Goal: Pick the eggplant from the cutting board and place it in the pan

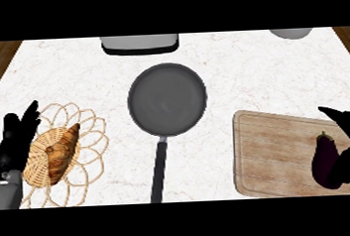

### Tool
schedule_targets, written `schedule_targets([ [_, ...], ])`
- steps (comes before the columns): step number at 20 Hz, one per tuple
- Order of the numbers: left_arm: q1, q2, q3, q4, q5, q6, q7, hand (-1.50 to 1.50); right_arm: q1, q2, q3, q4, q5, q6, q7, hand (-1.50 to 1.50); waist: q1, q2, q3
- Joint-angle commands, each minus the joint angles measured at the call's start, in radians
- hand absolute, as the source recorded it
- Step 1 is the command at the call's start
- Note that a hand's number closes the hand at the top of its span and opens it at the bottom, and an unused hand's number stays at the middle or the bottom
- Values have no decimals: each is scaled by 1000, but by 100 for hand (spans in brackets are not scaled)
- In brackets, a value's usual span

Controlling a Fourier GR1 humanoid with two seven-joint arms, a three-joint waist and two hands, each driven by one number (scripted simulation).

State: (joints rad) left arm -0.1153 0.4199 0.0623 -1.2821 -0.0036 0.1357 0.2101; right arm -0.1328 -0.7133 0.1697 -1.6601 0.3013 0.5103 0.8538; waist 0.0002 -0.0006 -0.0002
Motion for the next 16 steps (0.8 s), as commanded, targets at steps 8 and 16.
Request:
schedule_targets([
  [8, 18, -55, 22, -67, -64, -19, 29, 0, -34, 128, -64, 104, 147, 73, -40, -150, 3, 0, 0],
  [16, -19, -16, 88, -56, -42, -94, 69, 0, 3, 156, -76, 211, 260, 60, -139, -150, 3, 0, 0],
])
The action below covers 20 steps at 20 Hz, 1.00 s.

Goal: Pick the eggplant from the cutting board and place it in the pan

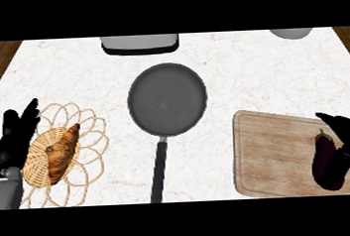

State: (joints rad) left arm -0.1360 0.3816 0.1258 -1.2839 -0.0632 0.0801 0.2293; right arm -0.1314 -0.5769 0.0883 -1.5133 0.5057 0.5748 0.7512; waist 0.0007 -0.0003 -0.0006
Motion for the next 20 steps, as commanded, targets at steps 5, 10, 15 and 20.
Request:
schedule_targets([
  [5, -32, 11, 26, -43, -4, -43, 57, 0, -45, 71, 58, 119, 146, -39, -96, 150, 5, 1, 1],
  [10, 22, -30, 14, -25, -39, -24, 13, 0, -46, 14, 55, 124, 251, -77, -181, 150, 4, 1, 1],
  [15, 13, -36, 45, -44, -48, -41, 9, 0, 3, 32, -20, 32, 258, -26, -207, 150, -1, 0, 0],
  [20, -1, -55, 21, -57, -53, -21, 46, 0, -71, -33, 48, 70, 254, -101, -493, 150, 14, 4, 3],
])
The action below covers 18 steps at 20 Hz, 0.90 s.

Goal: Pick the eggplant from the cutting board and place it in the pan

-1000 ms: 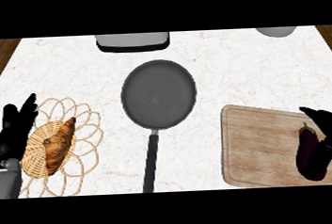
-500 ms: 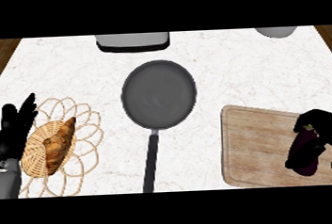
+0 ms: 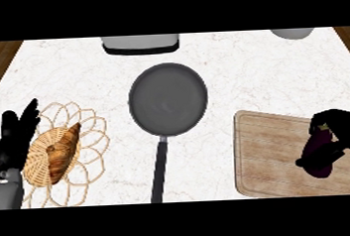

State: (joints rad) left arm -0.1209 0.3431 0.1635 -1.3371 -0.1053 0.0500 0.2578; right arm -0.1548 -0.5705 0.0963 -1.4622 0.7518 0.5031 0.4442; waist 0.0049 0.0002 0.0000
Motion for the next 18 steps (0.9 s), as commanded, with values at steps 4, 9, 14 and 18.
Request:
schedule_targets([
  [4, -14, -21, -21, 8, -9, -1, 3, 0, -100, -68, 108, -9, 10, -94, -450, 150, 18, 5, 3],
  [9, -20, -1, 2, -11, 4, -7, 6, 0, -151, -35, 14, 28, 6, -362, -655, 150, 10, 2, 4],
  [14, -22, 6, 10, 5, 1, -13, 10, 0, -186, 36, -54, 7, -104, -421, -791, 150, 0, 1, 1],
  [18, -51, -17, 3, 57, -22, 3, 3, 0, -271, 105, -41, -39, -128, -335, -701, 150, -3, 1, 0],
])
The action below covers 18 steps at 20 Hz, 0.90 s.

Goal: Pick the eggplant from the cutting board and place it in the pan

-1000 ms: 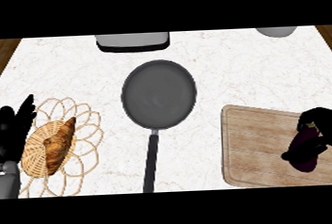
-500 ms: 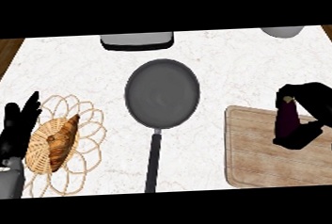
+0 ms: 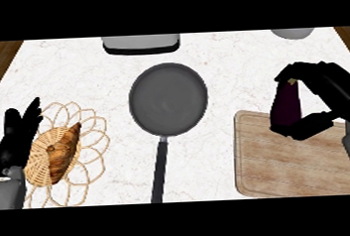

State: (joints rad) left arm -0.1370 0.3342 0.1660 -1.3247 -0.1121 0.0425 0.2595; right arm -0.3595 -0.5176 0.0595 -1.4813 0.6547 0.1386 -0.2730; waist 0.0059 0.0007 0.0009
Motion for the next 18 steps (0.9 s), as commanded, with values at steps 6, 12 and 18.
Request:
schedule_targets([
  [6, 34, 12, 22, 30, -8, -22, -57, 0, -253, 218, 48, 52, -7, 61, 198, 150, 9, 1, -2],
  [12, -36, -18, 7, 45, -25, -1, -22, 0, -345, 389, 61, 315, 40, -62, 192, 150, 15, 5, -1],
  [18, -25, -25, 13, 79, -32, -1, -67, 0, -521, 468, 5, 596, 32, -99, 164, 150, 15, 5, -1],
])
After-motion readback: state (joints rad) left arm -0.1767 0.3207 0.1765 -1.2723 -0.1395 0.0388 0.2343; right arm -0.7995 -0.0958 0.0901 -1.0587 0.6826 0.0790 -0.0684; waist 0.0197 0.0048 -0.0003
